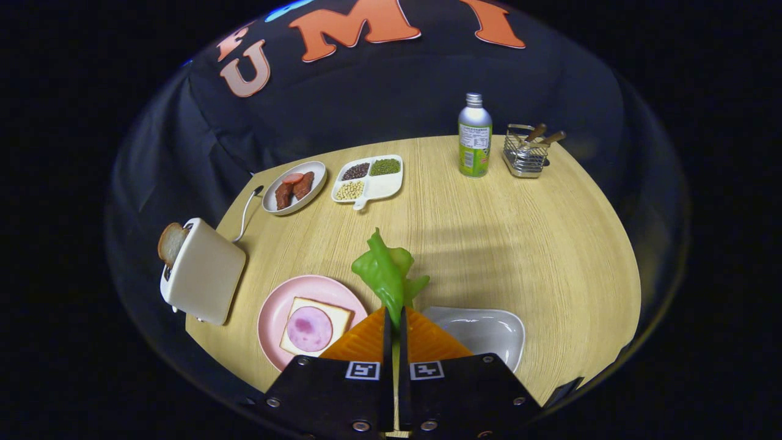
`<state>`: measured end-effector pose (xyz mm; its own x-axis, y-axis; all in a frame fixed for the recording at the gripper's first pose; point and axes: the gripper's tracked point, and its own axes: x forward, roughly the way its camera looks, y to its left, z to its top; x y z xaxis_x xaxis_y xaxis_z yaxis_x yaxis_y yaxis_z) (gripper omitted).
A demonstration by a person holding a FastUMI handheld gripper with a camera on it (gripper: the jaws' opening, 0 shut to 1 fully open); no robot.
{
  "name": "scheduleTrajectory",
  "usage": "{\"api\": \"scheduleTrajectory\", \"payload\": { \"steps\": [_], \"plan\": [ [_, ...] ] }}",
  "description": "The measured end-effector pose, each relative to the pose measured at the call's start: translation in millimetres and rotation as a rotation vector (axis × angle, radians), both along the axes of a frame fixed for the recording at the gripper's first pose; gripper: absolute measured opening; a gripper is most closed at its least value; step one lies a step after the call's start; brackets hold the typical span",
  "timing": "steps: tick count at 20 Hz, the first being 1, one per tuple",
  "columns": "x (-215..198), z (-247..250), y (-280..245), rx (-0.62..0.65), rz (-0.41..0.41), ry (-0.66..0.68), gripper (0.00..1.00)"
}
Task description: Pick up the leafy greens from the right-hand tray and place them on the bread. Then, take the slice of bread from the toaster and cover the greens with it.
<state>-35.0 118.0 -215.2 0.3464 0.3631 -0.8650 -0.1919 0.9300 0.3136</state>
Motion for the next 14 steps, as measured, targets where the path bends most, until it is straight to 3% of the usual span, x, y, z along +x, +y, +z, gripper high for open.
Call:
{"api": "scheduleTrajectory", "payload": {
  "steps": [14],
  "plan": [
    [-35.5, -20.6, 86.1, 0.006, 0.203, 0.029, 0.04]
  ]
}}
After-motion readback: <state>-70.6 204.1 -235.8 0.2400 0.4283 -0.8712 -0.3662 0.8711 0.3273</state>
